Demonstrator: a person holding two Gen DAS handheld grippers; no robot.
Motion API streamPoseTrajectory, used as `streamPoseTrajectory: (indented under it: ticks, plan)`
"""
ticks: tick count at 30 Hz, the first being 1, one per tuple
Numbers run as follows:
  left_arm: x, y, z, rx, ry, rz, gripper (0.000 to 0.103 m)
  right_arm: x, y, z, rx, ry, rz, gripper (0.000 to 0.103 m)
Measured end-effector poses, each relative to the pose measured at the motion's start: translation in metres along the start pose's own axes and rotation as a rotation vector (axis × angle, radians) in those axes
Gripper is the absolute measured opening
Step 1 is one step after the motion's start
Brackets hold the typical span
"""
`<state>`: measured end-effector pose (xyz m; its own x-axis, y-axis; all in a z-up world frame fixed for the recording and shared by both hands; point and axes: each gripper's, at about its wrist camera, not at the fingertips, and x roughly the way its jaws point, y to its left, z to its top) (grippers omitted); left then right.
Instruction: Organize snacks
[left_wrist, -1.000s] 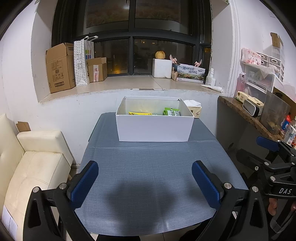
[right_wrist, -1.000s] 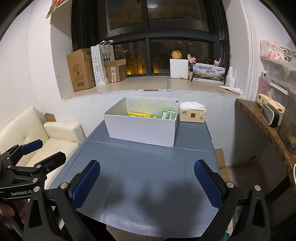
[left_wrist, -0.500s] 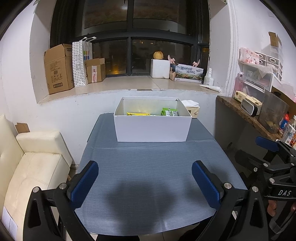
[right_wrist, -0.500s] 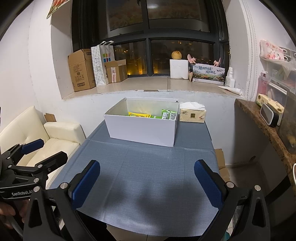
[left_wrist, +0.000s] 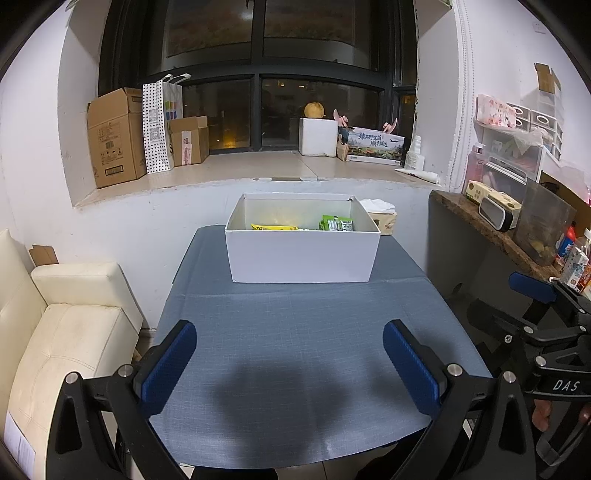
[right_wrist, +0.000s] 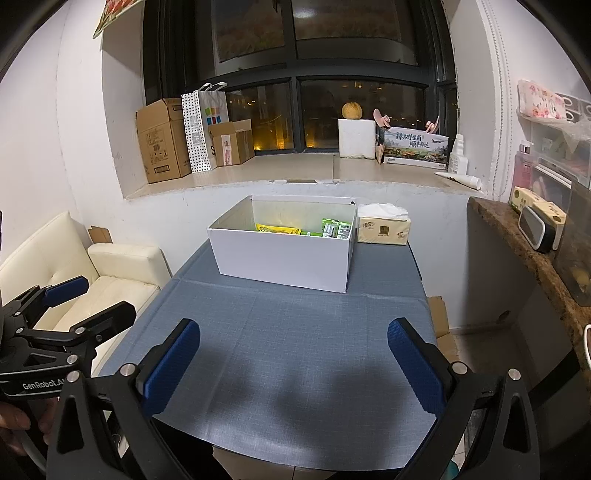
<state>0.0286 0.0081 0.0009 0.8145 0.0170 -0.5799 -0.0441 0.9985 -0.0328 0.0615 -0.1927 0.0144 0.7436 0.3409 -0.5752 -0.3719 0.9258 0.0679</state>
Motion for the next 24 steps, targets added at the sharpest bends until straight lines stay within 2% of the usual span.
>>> streamPoseTrajectory:
  ticks: [24]
  plan:
    - [-0.0008, 0.0003, 0.0002, -0.002, 0.003, -0.007, 0.103, 0.0, -0.0006, -0.0003, 0.0, -0.001, 0.001, 0.103]
